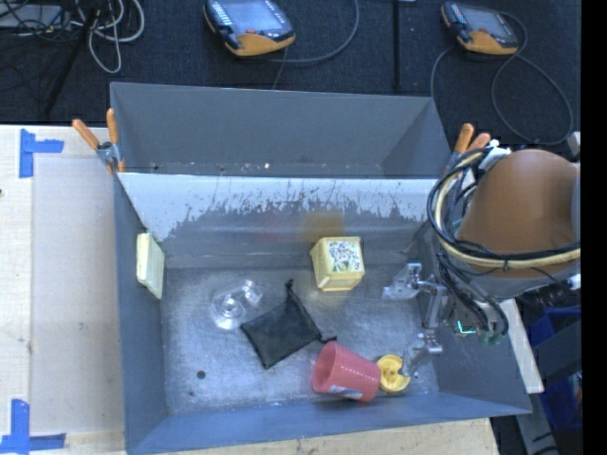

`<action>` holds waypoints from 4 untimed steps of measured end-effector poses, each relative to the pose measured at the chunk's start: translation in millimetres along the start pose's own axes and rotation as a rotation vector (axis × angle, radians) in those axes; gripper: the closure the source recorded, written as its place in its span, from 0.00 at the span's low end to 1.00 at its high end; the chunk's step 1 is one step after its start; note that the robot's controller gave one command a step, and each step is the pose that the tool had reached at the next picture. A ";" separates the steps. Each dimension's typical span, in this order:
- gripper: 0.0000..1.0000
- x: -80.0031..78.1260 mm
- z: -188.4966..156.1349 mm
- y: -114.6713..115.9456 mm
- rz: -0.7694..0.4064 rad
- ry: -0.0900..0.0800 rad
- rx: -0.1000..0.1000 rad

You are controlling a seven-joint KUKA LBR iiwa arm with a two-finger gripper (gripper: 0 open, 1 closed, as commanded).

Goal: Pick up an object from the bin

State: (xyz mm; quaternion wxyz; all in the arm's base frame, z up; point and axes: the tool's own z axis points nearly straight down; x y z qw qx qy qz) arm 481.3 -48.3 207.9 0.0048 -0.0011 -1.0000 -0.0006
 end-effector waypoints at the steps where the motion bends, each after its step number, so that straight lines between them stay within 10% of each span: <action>1: 0.00 -1.6 -3.5 0.0 -0.001 -0.008 0.001; 2: 1.00 -29.5 133.5 13.3 -0.083 -0.012 0.002; 3: 0.00 -40.5 129.7 12.5 -0.084 -0.059 0.007; 4: 0.00 -40.3 129.9 12.0 -0.084 -0.058 0.008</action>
Offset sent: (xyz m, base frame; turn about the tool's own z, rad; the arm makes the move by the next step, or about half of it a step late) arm 0.0257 0.0137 -0.1379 -0.0865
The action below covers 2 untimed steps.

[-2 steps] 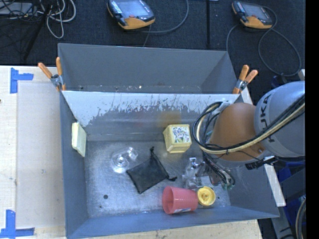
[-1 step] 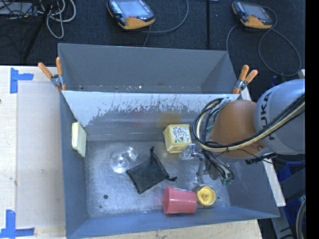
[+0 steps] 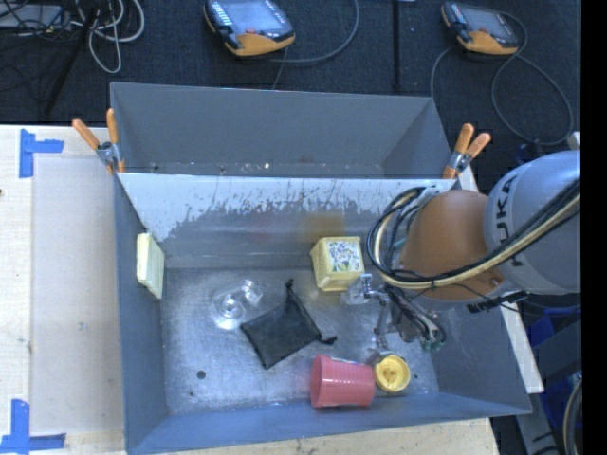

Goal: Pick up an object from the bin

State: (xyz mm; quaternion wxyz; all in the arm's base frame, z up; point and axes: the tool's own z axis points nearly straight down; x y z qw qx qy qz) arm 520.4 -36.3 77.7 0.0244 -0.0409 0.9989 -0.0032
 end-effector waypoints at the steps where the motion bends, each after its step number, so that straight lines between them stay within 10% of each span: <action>1: 1.00 33.2 -0.2 102.4 0.044 0.023 -0.009; 2: 1.00 33.2 -0.2 102.4 0.043 0.023 -0.009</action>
Offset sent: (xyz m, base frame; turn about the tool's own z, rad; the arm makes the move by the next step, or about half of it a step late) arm 0.0000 0.0000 0.0000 0.0000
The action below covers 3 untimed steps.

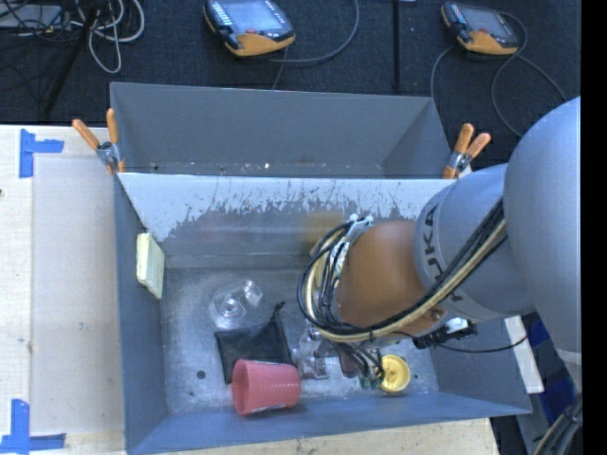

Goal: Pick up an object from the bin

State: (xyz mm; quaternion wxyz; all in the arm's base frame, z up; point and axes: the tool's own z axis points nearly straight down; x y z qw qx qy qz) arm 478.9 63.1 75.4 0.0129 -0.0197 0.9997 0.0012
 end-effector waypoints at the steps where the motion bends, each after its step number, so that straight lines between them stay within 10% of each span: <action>1: 1.00 0.0 0.0 0.0 0.000 0.000 0.000; 2: 1.00 -17.7 0.3 9.6 0.052 0.035 0.006; 3: 1.00 -23.7 -0.6 75.4 0.060 0.023 0.004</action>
Offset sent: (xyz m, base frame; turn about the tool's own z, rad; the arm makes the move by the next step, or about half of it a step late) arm 0.0828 0.0506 0.0072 0.1752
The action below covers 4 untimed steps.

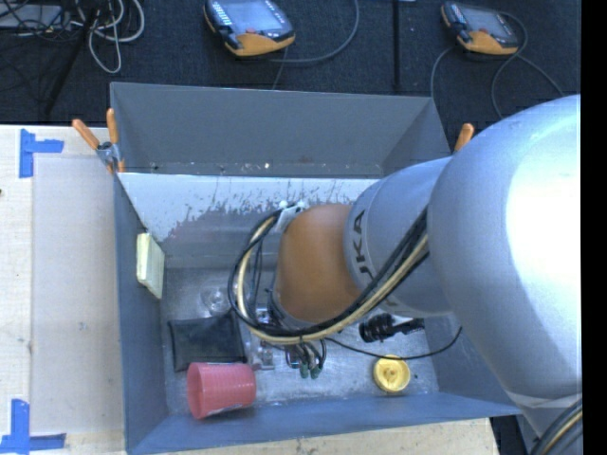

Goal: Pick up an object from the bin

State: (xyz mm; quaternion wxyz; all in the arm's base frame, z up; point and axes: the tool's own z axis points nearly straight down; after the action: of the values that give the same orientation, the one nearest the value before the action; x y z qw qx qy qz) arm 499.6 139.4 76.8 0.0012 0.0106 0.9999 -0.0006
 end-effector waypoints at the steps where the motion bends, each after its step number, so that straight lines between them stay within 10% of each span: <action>1: 0.00 -7.9 -15.1 15.7 0.170 0.003 -0.001; 3: 0.00 -6.8 -7.3 15.9 0.214 0.005 -0.001; 4: 1.00 -25.7 1.6 50.6 0.369 -0.015 -0.006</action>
Offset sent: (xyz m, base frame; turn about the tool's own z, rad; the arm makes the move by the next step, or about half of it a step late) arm 0.0000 0.0000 0.0000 0.0000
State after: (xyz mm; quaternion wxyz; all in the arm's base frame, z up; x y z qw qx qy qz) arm 526.4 189.4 75.2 0.0087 0.1938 0.9810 0.0026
